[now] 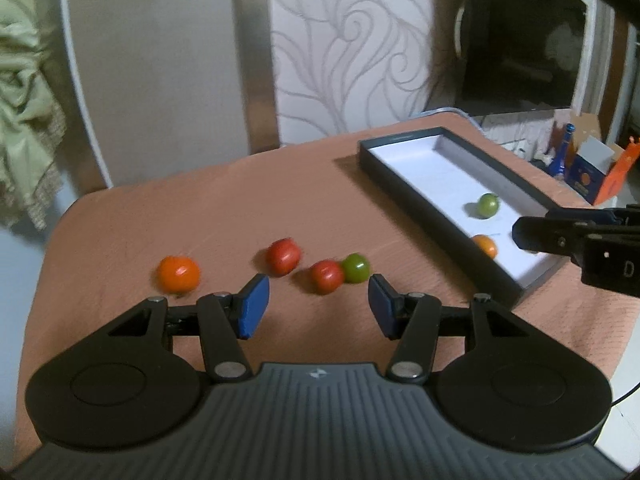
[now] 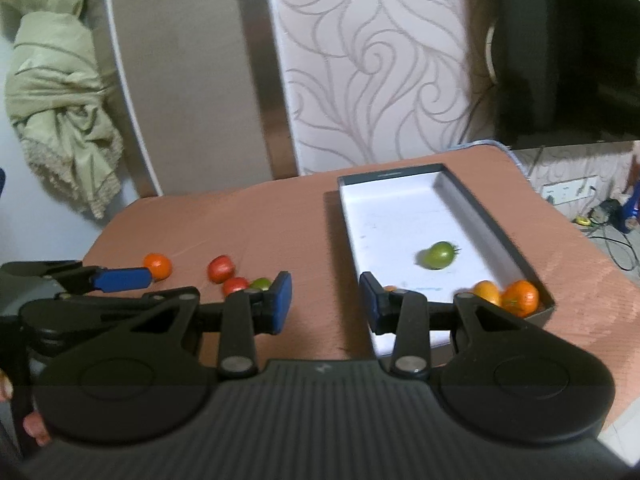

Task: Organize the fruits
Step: 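Withdraw both grippers from the box toward the fruits on the cloth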

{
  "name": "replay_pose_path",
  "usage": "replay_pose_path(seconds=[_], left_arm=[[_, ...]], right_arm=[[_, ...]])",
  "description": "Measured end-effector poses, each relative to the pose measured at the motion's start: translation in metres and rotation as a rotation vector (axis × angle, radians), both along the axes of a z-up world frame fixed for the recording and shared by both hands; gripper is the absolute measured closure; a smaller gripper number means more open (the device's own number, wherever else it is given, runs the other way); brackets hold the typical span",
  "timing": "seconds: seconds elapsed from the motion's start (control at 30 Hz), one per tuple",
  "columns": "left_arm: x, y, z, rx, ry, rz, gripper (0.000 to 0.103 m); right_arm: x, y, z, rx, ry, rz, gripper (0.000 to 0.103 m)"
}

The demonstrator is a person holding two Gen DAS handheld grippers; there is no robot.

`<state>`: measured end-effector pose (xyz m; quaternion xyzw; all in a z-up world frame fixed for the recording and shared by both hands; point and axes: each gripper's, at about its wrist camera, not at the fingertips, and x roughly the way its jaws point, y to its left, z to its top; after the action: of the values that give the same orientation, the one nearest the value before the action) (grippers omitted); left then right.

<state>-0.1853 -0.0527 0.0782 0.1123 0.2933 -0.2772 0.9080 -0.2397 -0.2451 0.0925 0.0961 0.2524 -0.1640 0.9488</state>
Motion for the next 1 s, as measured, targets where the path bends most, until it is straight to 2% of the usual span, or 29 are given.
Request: replay_pose_path(seconds=[0.6,1.0], left_arm=[[0.009,0.062,-0.007,-0.011,0.022,0.181,0.042],[0.023,0.073,-0.013,-0.014,0.028,0.223,0.042]], right_arm=[[0.031,0.036,-0.009,-0.002,0.041,0.168,0.063],[0.041,0.046,-0.019,-0.003,0.081,0.197,0.063]])
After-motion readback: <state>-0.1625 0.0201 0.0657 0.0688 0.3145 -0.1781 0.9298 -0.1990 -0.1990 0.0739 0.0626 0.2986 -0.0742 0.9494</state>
